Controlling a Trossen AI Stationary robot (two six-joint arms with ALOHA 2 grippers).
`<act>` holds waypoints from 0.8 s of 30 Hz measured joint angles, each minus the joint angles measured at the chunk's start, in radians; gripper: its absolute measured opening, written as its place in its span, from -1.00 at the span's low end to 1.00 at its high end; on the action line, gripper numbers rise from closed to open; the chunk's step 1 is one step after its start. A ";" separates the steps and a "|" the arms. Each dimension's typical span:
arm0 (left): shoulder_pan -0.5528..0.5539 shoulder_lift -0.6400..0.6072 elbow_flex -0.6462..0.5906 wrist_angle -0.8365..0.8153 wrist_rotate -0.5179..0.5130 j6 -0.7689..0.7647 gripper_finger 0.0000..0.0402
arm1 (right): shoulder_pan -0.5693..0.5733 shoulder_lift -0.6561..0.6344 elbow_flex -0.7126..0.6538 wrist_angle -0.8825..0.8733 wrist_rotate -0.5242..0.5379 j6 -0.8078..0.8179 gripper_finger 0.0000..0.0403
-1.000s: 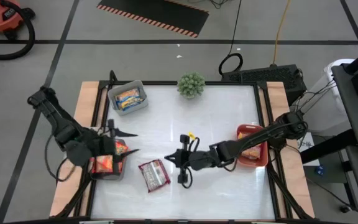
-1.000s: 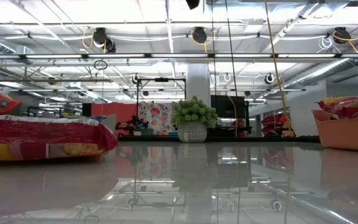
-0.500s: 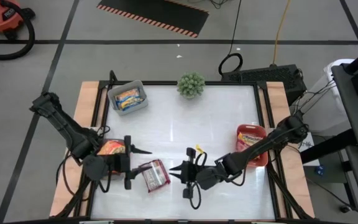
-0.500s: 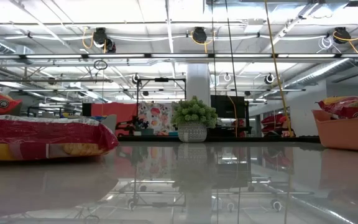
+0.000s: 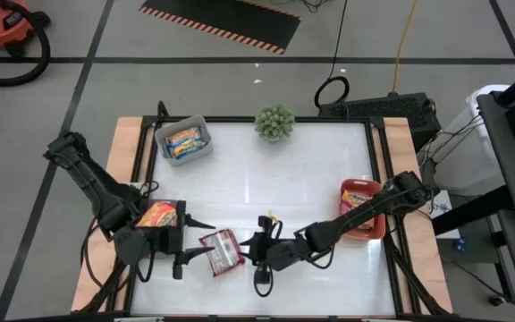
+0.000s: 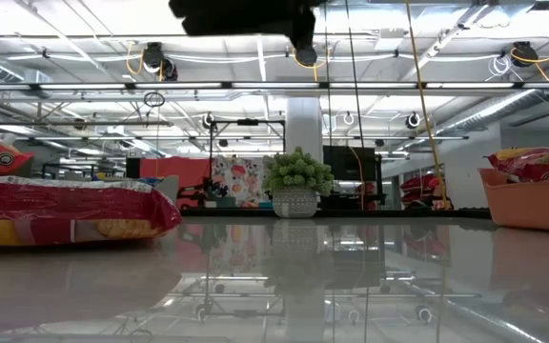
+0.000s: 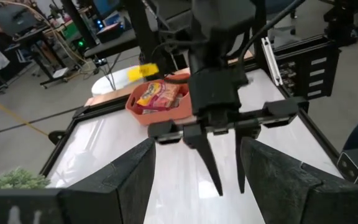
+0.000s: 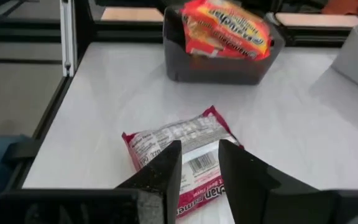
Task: Sort Maruchan noodles
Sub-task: Put the red bag into the orange bin
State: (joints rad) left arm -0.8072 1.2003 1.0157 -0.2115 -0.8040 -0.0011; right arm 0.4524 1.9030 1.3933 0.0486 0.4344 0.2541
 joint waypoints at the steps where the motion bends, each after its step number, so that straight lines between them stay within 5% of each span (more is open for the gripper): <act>1: -0.001 0.000 0.000 -0.001 0.000 0.002 0.20 | -0.005 0.008 0.000 0.001 -0.015 0.000 -0.49; 24: -0.001 0.000 0.000 -0.048 0.000 -0.008 0.20 | -0.061 0.179 0.000 0.044 -0.252 0.108 -0.22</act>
State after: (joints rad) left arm -0.8082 1.2003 1.0160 -0.2592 -0.8043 -0.0086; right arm 0.3916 2.0820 1.3930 0.0925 0.1828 0.3617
